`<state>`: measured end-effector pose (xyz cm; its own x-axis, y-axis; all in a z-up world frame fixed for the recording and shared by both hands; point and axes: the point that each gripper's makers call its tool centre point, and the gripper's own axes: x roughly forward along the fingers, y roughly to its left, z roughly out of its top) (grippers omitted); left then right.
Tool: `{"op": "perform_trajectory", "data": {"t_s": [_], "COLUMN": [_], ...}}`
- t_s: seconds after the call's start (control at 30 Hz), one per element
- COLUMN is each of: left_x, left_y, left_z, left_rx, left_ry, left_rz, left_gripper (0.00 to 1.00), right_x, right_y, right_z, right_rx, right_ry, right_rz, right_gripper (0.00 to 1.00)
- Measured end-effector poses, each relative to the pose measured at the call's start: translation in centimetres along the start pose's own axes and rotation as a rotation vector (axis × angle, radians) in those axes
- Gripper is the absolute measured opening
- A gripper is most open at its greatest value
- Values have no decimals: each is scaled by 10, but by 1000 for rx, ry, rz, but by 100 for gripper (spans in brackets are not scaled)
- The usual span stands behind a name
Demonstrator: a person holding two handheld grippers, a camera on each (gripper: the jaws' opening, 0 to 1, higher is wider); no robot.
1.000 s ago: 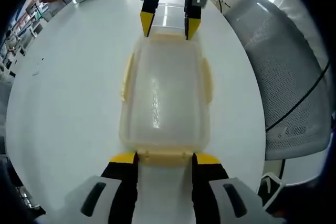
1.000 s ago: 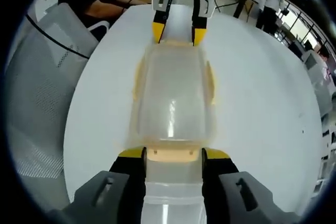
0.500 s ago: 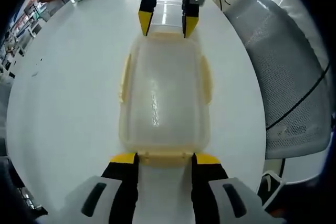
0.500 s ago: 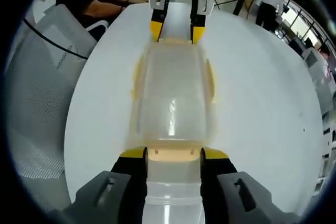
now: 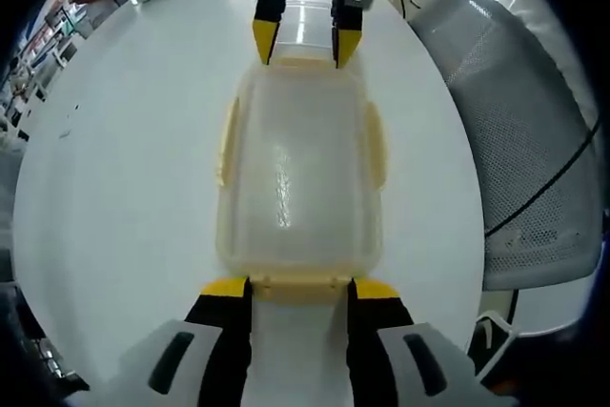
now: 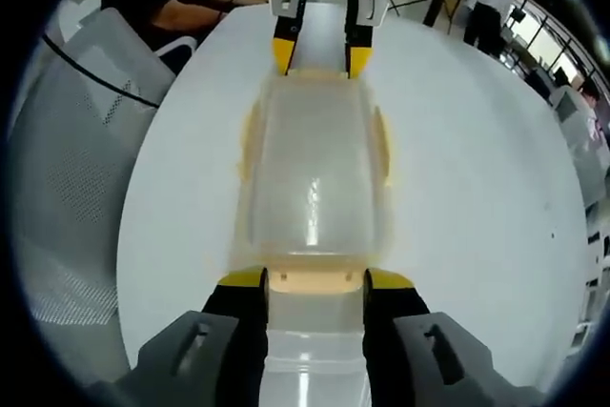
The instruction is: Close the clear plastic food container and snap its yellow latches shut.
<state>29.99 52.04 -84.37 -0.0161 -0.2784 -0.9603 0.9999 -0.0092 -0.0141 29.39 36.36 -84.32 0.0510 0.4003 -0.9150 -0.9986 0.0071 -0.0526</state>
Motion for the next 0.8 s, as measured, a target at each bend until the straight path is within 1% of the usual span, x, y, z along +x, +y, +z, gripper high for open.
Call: {"op": "perform_trajectory", "data": {"t_s": [0.67, 0.8], "left_x": [-1, -1], "left_y": [2, 3], "left_z": [-1, 0], "left_rx": [-5, -2], "left_ry": [-3, -1], "left_rz": [0, 5], "left_gripper": [33, 34], "right_x": [-1, -2], "right_y": [-1, -2], "right_z": [0, 0], "right_rx": [-10, -11], "right_ry": [3, -7], "right_rz": [3, -3], "right_gripper": [35, 35]}}
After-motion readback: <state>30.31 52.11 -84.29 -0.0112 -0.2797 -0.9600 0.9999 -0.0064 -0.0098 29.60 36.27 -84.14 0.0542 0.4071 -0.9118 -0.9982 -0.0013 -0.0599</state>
